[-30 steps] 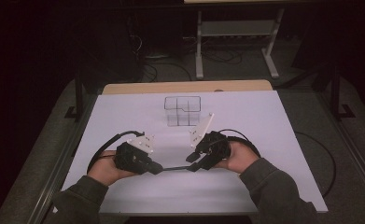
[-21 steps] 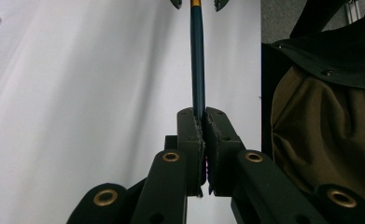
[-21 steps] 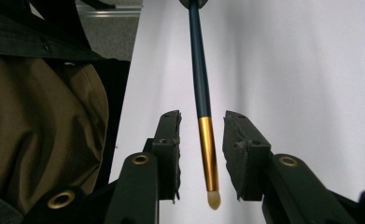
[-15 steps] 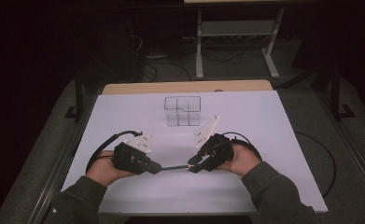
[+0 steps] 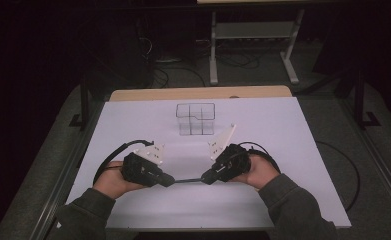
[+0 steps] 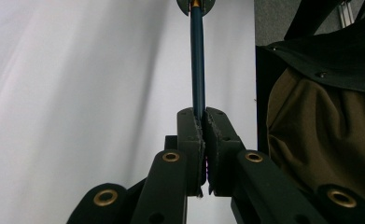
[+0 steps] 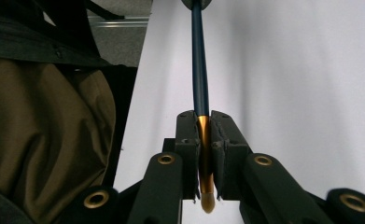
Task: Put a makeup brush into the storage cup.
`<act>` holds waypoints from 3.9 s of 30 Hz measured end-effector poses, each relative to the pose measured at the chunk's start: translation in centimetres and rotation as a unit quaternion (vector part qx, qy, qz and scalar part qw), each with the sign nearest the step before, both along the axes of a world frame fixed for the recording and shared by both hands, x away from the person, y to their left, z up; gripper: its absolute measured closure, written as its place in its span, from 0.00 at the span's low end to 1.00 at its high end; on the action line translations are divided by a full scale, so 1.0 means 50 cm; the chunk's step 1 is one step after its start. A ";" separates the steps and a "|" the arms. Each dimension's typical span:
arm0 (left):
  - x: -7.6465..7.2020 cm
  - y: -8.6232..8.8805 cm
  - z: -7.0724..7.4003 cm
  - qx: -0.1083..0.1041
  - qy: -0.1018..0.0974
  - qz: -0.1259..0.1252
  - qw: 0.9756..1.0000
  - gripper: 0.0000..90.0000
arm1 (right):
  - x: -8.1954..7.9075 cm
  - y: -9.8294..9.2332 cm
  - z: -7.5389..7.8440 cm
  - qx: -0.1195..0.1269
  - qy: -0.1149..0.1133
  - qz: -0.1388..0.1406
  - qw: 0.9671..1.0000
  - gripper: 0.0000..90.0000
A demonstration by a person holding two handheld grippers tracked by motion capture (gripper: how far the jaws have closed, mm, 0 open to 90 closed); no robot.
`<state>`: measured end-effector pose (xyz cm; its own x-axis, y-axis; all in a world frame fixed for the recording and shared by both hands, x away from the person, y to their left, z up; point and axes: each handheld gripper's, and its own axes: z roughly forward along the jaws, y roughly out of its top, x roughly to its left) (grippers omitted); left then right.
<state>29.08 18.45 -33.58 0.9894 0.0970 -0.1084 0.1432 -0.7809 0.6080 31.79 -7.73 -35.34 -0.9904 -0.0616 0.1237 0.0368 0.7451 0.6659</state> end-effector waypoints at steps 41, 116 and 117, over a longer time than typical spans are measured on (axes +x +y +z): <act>0.006 -0.073 -0.001 0.064 0.012 -0.020 0.998 0.93 | -0.018 0.041 0.065 -0.100 -0.048 0.034 0.993 0.92; 0.004 -0.054 -0.025 0.023 0.007 -0.011 1.000 0.93 | -0.007 0.003 0.057 -0.012 -0.033 0.009 0.999 0.80; 0.004 -0.054 -0.025 0.023 0.007 -0.010 1.000 0.93 | -0.007 0.001 0.056 -0.010 -0.032 0.009 0.999 0.80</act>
